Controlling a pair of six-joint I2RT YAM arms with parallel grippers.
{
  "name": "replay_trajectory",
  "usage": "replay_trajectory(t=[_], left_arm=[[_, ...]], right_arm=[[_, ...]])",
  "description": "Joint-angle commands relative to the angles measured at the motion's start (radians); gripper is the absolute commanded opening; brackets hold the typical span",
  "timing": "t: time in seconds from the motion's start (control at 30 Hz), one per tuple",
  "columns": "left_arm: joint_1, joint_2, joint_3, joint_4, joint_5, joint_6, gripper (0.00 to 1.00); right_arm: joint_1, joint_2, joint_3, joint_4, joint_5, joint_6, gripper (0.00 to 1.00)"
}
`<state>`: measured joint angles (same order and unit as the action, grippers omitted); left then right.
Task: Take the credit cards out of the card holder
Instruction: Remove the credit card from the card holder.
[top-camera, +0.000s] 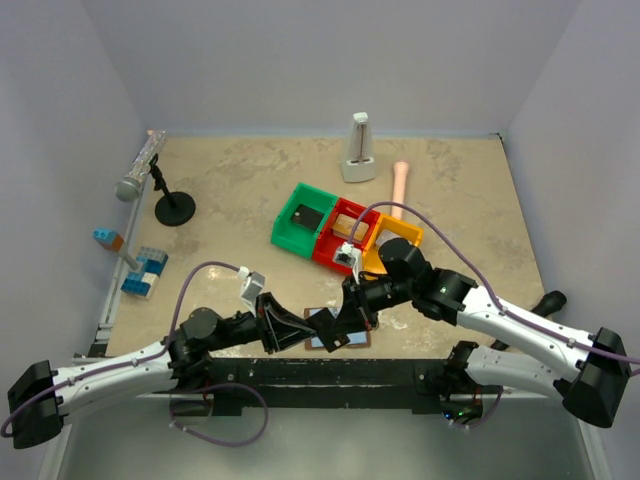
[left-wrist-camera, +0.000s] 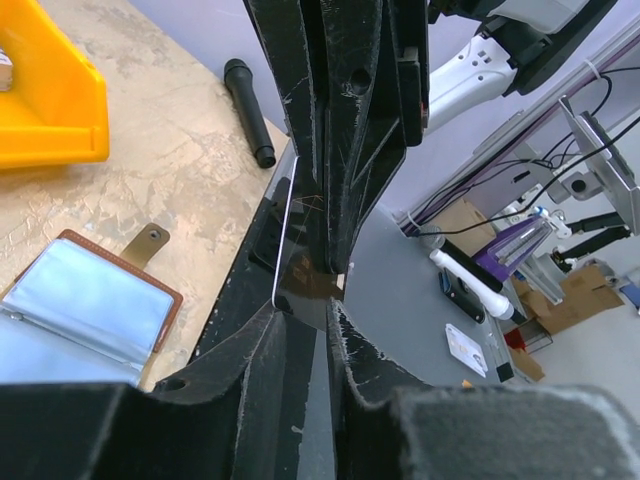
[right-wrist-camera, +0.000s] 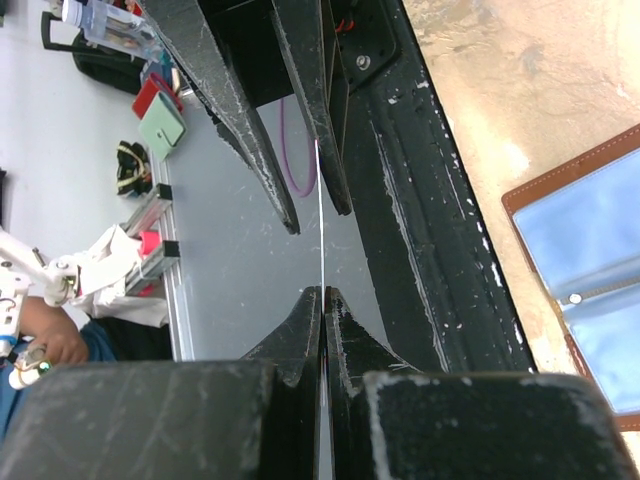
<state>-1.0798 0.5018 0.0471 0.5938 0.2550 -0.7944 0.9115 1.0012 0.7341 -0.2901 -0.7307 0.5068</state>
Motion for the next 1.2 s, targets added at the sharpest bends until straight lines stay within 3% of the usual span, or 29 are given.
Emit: replay_trajectory(t=[0.0, 0.43, 0.6, 0.63, 0.67, 0.77, 1.0, 1.17], left_arm=[[0.004, 0.007, -0.033, 0.092, 0.001, -0.008, 0.24], [0.004, 0.006, -0.035, 0.107, -0.007, -0.009, 0.01], [0.004, 0.021, -0.044, 0.139, 0.001, -0.017, 0.00], [0.004, 0.023, -0.046, 0.143, 0.001, -0.017, 0.00], [0.004, 0.023, -0.047, 0.146, -0.002, -0.020, 0.00], [0.004, 0.012, -0.047, 0.141, -0.026, -0.022, 0.00], [0.006, -0.083, -0.063, -0.038, -0.250, -0.048, 0.00], [0.021, -0.126, 0.060, -0.346, -0.658, -0.088, 0.00]], right_arm=[[0.006, 0.002, -0.002, 0.045, -0.032, 0.007, 0.00], [0.007, 0.002, -0.010, 0.048, -0.041, 0.007, 0.00], [0.007, -0.001, -0.002, 0.026, -0.035, -0.001, 0.00], [0.007, -0.003, 0.002, 0.016, -0.030, -0.002, 0.06], [0.007, -0.007, 0.007, 0.006, -0.026, -0.002, 0.23], [0.004, -0.035, 0.031, -0.055, 0.028, -0.014, 0.51], [-0.005, -0.116, 0.114, -0.282, 0.204, -0.116, 0.61], [-0.006, -0.229, 0.107, -0.359, 0.396, -0.129, 0.61]])
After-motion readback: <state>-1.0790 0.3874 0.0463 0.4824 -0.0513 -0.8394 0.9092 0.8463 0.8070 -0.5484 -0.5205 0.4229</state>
